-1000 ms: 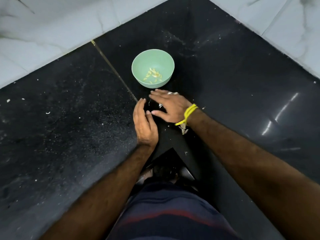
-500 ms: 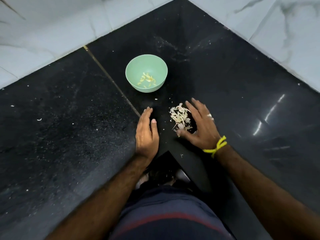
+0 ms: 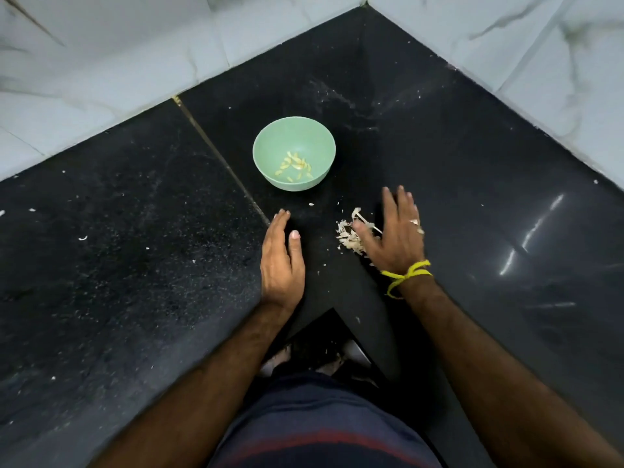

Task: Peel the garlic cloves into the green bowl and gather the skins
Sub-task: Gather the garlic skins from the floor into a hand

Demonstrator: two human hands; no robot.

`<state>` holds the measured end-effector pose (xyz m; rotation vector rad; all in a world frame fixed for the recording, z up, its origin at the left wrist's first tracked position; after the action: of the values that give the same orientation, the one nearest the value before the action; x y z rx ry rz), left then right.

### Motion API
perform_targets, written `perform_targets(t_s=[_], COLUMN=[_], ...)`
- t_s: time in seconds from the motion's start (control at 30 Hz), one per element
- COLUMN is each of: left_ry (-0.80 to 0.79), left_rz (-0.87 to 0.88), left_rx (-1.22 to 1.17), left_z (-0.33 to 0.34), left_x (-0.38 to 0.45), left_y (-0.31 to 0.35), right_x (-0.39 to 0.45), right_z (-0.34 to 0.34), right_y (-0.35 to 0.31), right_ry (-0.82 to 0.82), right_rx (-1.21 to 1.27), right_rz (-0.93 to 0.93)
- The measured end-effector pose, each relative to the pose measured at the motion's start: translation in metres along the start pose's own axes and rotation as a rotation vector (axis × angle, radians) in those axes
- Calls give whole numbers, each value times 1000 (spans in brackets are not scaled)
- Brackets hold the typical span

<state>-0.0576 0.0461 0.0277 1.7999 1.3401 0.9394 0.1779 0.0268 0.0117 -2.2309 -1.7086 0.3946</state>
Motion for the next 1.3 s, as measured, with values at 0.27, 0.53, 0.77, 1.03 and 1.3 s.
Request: perform_targets(t_s=[0.27,0.53,0.77,1.03,1.3], left_ry=[-45,-5,112,98,115], left_rz=[-8,-54,-124,-203,-245], left_rx=[-12,-164,-445,-523,-600], left_z=[2,-6,8,21,26], left_x=[11,11,3,-5,-2], left_y=[-6,-15,-20,-15,-17], right_x=[26,-19,-22,-7,-48], right_z=[36,33,-6,41,33], right_y=[-92,-112,-28,-90,-78], right_ry=[-284,-103,4,-236,-362], right_rx=[27,-31,91,-47,-213], right_rz=[-482,-851,-297,-426,-418])
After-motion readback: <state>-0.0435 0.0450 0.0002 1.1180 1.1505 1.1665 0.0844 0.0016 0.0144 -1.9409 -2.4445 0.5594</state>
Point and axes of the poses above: each hand's wrist, its own x-axis towards the middle knuckle, its own z-axis out of the palm, y = z × x, the point moved 10 cm from there along x, towards the middle knuckle, and after that the axes turned 10 degrees about -y, right-handed, at the moved point
